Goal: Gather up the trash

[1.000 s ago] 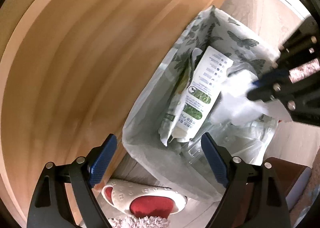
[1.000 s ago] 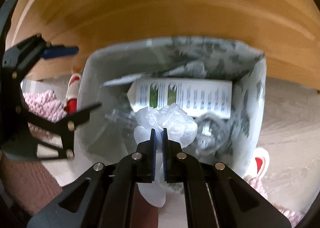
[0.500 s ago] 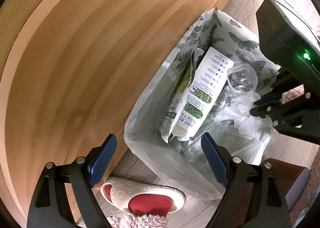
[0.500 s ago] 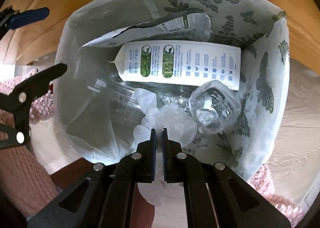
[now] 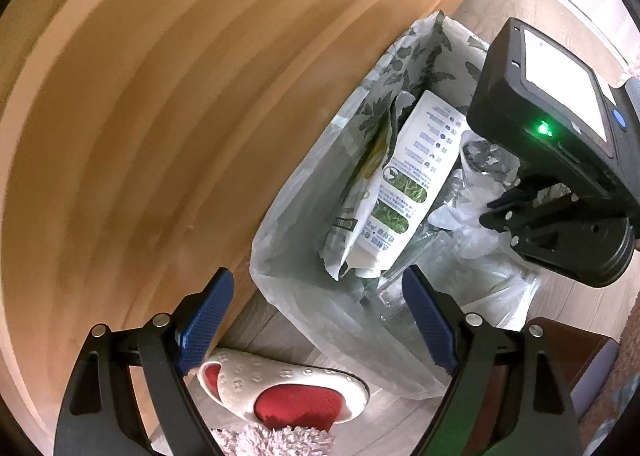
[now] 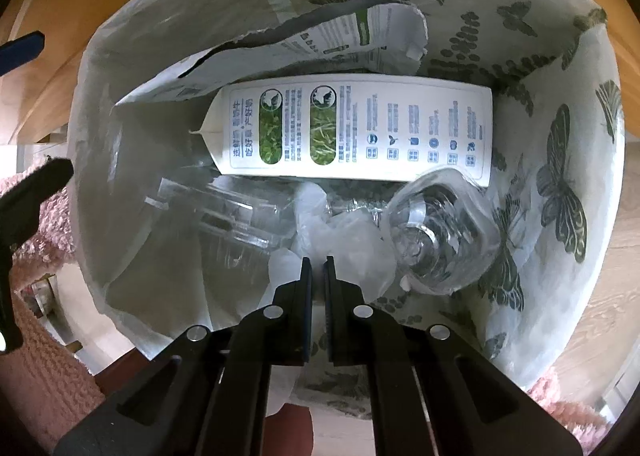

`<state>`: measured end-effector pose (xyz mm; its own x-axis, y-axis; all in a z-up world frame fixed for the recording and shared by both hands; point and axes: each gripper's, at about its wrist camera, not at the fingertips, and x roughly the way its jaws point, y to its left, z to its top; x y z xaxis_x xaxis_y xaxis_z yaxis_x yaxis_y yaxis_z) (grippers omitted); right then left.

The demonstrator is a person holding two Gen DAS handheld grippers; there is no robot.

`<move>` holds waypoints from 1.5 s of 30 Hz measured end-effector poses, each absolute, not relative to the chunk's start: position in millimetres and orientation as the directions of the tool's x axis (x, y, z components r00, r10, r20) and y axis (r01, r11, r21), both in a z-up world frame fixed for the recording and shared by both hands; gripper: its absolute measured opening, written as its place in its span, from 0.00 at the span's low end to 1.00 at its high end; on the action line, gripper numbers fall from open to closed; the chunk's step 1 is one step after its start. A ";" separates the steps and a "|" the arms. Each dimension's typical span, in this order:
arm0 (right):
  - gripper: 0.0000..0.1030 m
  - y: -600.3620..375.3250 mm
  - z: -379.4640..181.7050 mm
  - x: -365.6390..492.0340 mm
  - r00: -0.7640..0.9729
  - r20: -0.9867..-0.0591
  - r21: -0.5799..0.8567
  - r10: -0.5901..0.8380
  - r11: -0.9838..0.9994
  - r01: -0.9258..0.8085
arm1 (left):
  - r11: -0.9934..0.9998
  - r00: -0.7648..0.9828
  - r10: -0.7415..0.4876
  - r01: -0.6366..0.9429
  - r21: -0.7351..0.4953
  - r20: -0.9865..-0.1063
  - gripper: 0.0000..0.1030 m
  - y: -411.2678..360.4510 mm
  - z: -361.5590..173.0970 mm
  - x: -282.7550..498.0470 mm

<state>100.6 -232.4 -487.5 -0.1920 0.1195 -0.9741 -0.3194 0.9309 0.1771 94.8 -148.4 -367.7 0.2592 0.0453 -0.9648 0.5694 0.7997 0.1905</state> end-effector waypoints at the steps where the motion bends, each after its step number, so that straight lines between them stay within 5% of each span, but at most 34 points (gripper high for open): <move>1: 0.05 -232.1 -488.9 101.5 -0.192 -0.974 0.177 0.120 0.932 -0.317 | 0.801 0.253 0.046 0.569 0.187 -0.966 0.81 -148.0 -369.5 95.0; 23: 0.06 -214.9 -522.1 100.6 -0.198 -0.973 0.177 0.122 0.940 -0.290 | 0.792 0.197 0.076 0.584 0.180 -0.977 0.81 -150.9 -389.6 98.1; 25: 0.10 -215.2 -522.9 102.8 -0.199 -0.972 0.181 0.127 0.940 -0.289 | 0.789 0.191 0.081 0.587 0.180 -0.978 0.81 -151.2 -391.8 97.9; 27: 0.26 -215.9 -524.0 104.2 -0.197 -0.973 0.175 0.120 0.941 -0.289 | 0.789 0.188 0.082 0.588 0.179 -0.979 0.81 -151.7 -392.7 98.1; 45: 0.41 -226.7 -481.3 118.3 -0.115 -0.983 0.169 0.142 0.946 -0.277 | 0.792 0.208 0.071 0.583 0.182 -0.976 0.81 -150.5 -385.2 94.2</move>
